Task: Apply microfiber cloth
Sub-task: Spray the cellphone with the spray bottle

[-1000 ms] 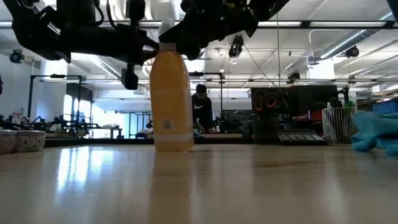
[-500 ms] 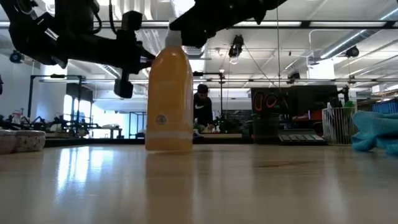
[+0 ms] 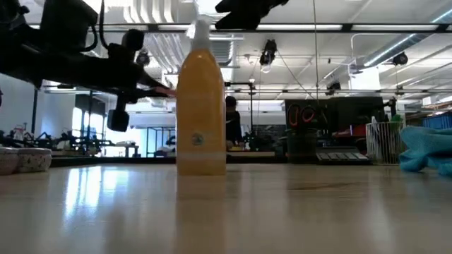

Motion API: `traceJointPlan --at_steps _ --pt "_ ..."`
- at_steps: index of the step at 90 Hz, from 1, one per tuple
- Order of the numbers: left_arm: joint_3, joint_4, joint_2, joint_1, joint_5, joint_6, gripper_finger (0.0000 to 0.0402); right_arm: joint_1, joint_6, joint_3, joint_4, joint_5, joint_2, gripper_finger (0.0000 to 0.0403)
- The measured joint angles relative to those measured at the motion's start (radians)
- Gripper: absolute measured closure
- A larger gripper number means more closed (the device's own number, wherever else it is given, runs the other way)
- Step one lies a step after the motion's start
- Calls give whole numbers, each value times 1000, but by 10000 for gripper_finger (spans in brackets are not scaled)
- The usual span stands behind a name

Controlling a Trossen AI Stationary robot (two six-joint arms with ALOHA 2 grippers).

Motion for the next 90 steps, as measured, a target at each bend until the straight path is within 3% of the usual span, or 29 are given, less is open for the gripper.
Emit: traceJointPlan --at_steps 17,33,59,72,90 --pt "-2 -135 0 -165 -86 -94 395 81 90 -2 -103 144 0 18" --pt "1 -160 0 -316 -138 -144 394 157 264 -15 -192 175 9 18" --pt "4 -179 66 -541 -238 -348 394 290 564 -125 -137 198 35 18" --pt "53 -183 160 -586 -245 -351 393 348 688 -154 -85 238 98 18" --pt "130 -179 291 -577 -200 -351 393 404 889 -156 -202 268 159 18"
